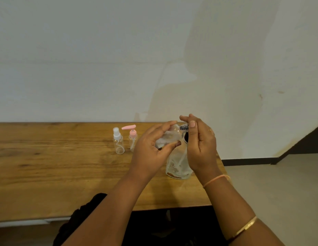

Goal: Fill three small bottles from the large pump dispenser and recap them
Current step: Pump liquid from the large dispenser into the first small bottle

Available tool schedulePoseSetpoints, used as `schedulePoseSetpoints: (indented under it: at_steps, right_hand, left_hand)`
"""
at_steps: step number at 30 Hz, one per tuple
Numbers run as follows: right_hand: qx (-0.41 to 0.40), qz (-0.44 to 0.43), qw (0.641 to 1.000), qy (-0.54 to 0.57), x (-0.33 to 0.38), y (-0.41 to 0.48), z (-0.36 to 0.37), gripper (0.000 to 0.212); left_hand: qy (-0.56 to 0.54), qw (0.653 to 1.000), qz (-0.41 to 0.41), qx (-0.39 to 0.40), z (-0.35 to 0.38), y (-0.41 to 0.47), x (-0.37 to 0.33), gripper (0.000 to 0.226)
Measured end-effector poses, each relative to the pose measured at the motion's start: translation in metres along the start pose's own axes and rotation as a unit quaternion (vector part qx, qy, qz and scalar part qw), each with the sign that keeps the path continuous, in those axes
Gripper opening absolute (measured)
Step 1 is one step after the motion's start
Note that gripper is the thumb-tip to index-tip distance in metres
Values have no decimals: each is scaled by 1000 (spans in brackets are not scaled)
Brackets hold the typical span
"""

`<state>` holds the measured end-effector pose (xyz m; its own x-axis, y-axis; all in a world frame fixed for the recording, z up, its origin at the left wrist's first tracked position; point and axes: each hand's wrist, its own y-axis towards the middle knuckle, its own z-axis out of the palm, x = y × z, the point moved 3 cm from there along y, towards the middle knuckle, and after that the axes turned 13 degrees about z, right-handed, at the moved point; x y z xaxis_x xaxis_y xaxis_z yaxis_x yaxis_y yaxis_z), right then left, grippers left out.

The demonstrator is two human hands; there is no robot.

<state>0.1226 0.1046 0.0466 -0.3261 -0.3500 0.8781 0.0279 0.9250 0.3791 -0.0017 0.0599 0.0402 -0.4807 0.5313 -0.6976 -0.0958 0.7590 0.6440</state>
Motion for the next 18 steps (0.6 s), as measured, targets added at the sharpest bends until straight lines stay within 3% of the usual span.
schedulePoseSetpoints:
  at_steps: [10, 18]
  right_hand:
    - [-5, -2, 999, 34, 11, 2, -4, 30]
    - [-3, -2, 1000, 22, 0, 2, -1, 29]
  left_hand:
    - [13, 999, 29, -11, -6, 7, -9, 55]
    - [8, 1000, 7, -7, 0, 2, -2, 53]
